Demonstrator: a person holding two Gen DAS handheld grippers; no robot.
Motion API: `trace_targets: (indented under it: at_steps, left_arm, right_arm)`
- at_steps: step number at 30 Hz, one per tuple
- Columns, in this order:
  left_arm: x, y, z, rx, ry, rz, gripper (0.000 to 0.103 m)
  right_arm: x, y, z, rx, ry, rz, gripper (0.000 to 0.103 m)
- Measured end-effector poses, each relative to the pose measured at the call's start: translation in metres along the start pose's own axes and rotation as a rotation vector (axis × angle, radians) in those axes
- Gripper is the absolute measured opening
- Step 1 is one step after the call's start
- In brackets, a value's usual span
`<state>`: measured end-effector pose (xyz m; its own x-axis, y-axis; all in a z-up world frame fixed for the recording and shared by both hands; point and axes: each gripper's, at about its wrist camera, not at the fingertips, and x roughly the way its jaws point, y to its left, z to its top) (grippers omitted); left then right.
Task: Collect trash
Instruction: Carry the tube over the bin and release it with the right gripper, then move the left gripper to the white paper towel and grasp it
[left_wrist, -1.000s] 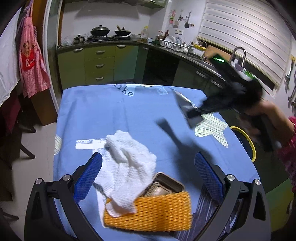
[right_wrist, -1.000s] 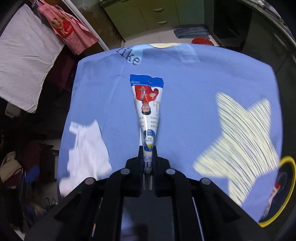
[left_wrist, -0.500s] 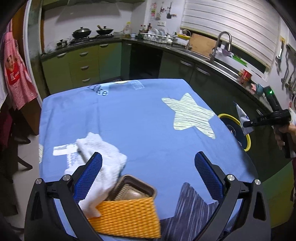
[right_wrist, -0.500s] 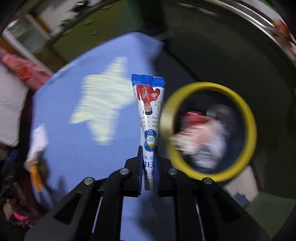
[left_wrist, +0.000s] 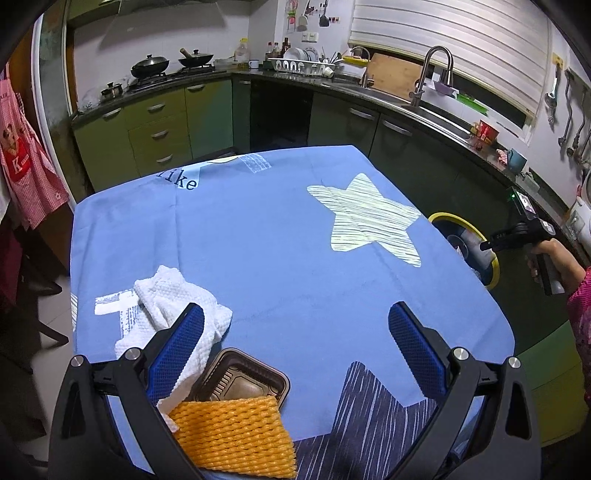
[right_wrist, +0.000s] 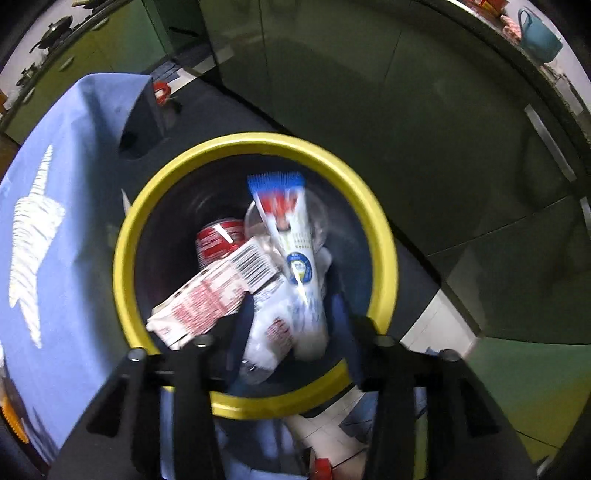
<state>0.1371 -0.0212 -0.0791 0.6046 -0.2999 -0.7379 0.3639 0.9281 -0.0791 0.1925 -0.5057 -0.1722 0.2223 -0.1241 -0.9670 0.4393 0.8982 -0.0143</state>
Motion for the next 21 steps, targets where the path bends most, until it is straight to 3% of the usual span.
trace_targets:
  at_steps: [2,7,12,18,21]
  left_arm:
    - [0.000,0.001,0.000,-0.001,0.000,0.002,0.098]
    - [-0.004,0.013,0.000,-0.028,0.000,0.032,0.098]
    - [-0.023,0.038,-0.006,-0.075,-0.014,0.123,0.098]
    - [-0.044,0.077,-0.020,-0.165,-0.017,0.208,0.098]
    - [-0.043,0.094,-0.019,-0.194,-0.002,0.212,0.098]
  right_arm:
    - [-0.007,-0.003,-0.003,0.007,-0.023,0.005,0.046]
    - [-0.042,0.008,-0.027,-0.027,-0.100,0.140,0.053]
    - [-0.066,0.041,-0.043,-0.130,-0.168,0.195,0.054]
    - [-0.075,0.078,-0.050,-0.221,-0.177,0.287,0.054]
    - [-0.073,0.095,-0.056,-0.259,-0.161,0.318,0.054]
